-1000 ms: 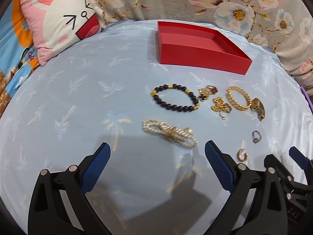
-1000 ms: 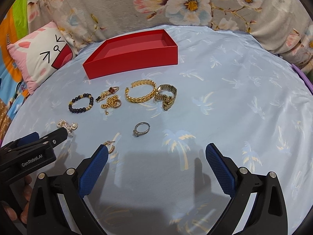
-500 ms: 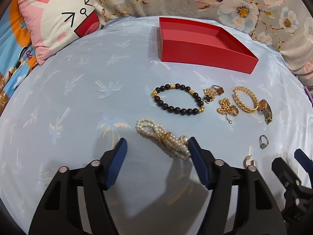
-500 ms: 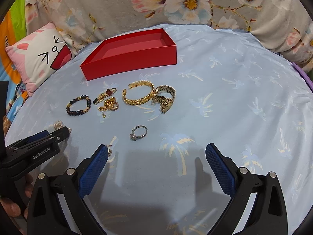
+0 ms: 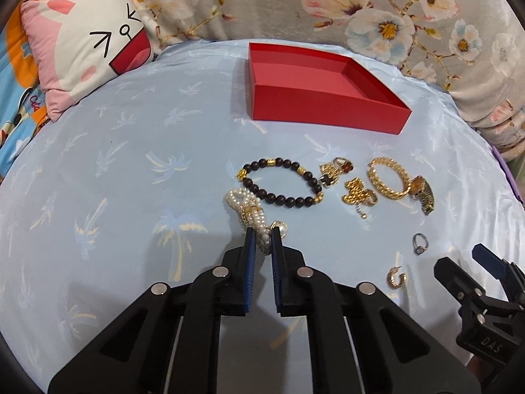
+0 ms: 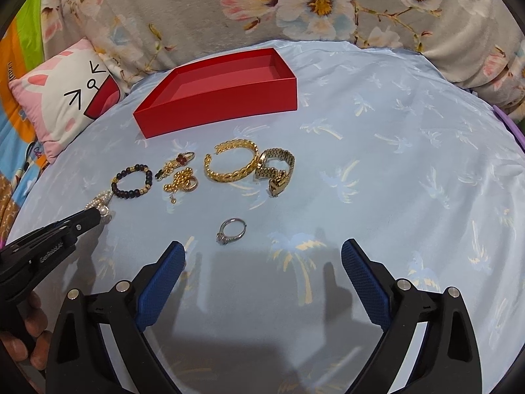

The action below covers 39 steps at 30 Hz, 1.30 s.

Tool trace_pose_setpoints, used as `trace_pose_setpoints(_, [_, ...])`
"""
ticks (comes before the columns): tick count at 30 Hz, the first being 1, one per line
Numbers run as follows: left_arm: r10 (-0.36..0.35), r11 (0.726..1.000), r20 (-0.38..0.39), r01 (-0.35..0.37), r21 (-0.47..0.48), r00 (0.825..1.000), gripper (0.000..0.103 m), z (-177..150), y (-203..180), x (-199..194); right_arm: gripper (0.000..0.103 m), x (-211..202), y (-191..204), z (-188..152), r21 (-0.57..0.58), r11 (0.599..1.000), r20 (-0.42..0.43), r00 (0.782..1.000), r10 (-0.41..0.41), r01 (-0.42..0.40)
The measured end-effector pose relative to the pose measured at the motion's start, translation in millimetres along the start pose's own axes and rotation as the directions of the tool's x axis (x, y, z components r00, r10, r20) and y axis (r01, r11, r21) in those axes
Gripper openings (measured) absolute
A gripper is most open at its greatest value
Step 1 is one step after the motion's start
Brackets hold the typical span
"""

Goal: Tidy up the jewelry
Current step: 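Lower the left gripper onto the white pearl bracelet and close it, then lift the pearl bracelet with the left gripper while the right gripper grasps the gold watch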

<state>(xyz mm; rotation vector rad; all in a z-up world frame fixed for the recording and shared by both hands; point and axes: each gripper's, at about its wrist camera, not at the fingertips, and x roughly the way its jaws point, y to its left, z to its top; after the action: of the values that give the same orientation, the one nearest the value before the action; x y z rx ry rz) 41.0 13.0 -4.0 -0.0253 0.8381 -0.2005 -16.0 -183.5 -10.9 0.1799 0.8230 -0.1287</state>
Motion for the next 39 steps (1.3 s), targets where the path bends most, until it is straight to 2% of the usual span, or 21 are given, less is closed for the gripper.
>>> trace_pose_setpoints(9, [-0.043,0.999,0.034,0.043,0.006,0.999,0.009,14.2,-5.2,-14.5,0.078,21.1,-12.1,38.1,0.070,0.997,-0.009,0.999,0.041,-0.041])
trace_pose_setpoints(18, [-0.035,0.999,0.023,0.035,0.001,0.999,0.009,16.9,-3.7,-11.0,0.047,39.6,-9.0,57.2,0.085,0.994,-0.023,0.997,0.075,-0.073])
trace_pose_setpoints(23, [-0.040,0.999,0.014,0.040,-0.002,0.999,0.009,17.0,-2.5,-7.5,0.022,50.2,-3.6,62.2,0.065,0.995,-0.038,0.996,0.079,-0.076])
trace_pose_setpoints(28, [-0.037,0.999,0.011,0.037,-0.002,0.999,0.009,16.9,-3.2,-6.1,0.016,56.8,-4.9,63.7,0.058,0.997,-0.038,0.997,0.060,-0.058])
trace_pose_setpoints(35, [-0.040,0.999,0.000,0.040,-0.001,0.999,0.009,16.3,-5.0,-0.2,0.016,65.5,-7.1,64.9,0.065,0.996,-0.055,0.996,0.068,-0.065])
trace_pose_setpoints(36, [-0.040,0.999,0.001,0.040,-0.001,0.999,0.009,16.3,-5.0,0.0,0.014,65.2,-7.4,64.9,0.064,0.996,-0.052,0.996,0.072,-0.068])
trace_pose_setpoints(37, [-0.041,0.999,0.000,0.041,-0.001,0.999,0.009,16.4,-5.0,-0.2,0.007,64.6,-7.5,64.4,0.064,0.996,-0.050,0.996,0.072,-0.069])
trace_pose_setpoints(39, [-0.042,0.999,0.000,0.042,-0.002,0.999,0.009,16.3,-5.0,-0.2,0.005,62.8,-8.8,63.0,0.070,0.994,-0.045,0.996,0.081,-0.078])
